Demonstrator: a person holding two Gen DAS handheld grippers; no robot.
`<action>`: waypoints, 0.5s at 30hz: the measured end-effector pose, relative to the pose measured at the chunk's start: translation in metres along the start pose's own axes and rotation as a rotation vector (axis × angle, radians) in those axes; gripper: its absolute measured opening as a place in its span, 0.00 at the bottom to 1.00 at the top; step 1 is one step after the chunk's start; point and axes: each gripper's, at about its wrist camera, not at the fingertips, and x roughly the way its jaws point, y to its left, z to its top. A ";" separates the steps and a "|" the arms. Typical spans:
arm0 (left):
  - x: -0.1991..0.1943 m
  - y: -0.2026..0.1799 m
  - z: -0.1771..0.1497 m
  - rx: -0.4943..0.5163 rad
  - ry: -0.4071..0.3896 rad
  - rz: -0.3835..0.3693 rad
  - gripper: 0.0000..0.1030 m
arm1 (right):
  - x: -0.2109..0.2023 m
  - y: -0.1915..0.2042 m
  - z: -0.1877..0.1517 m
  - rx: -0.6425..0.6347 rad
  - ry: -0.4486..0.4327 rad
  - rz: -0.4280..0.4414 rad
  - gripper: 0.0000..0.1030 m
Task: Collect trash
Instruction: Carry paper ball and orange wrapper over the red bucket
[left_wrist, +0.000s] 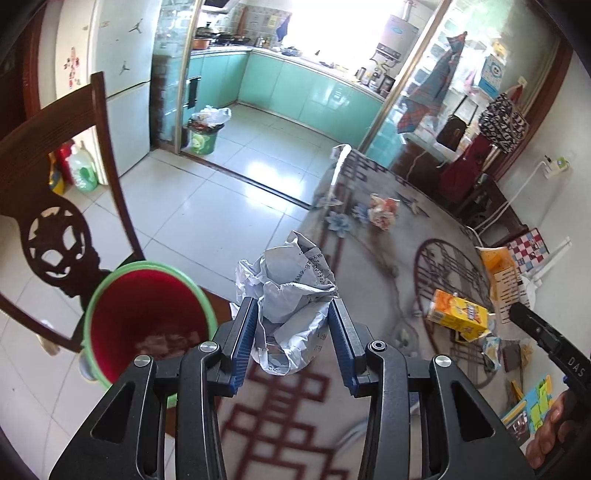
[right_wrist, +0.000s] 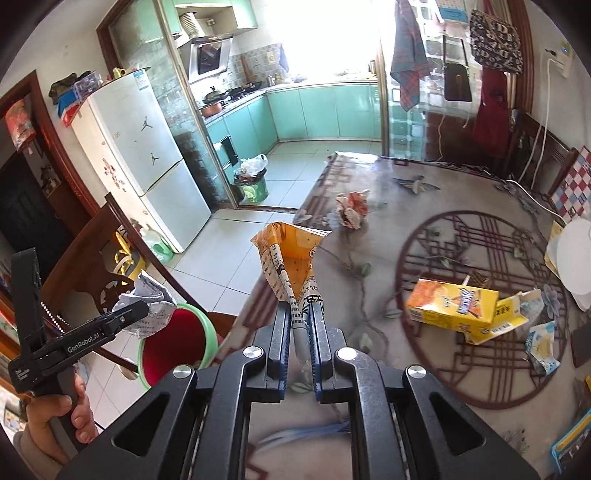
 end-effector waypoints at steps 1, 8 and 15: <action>0.000 0.008 0.001 -0.008 0.003 0.006 0.37 | 0.002 0.008 0.000 -0.003 0.000 0.005 0.08; 0.002 0.052 0.005 -0.042 0.015 0.054 0.38 | 0.021 0.055 0.002 -0.036 0.018 0.043 0.08; 0.005 0.088 0.006 -0.080 0.028 0.082 0.38 | 0.045 0.090 -0.001 -0.076 0.062 0.063 0.08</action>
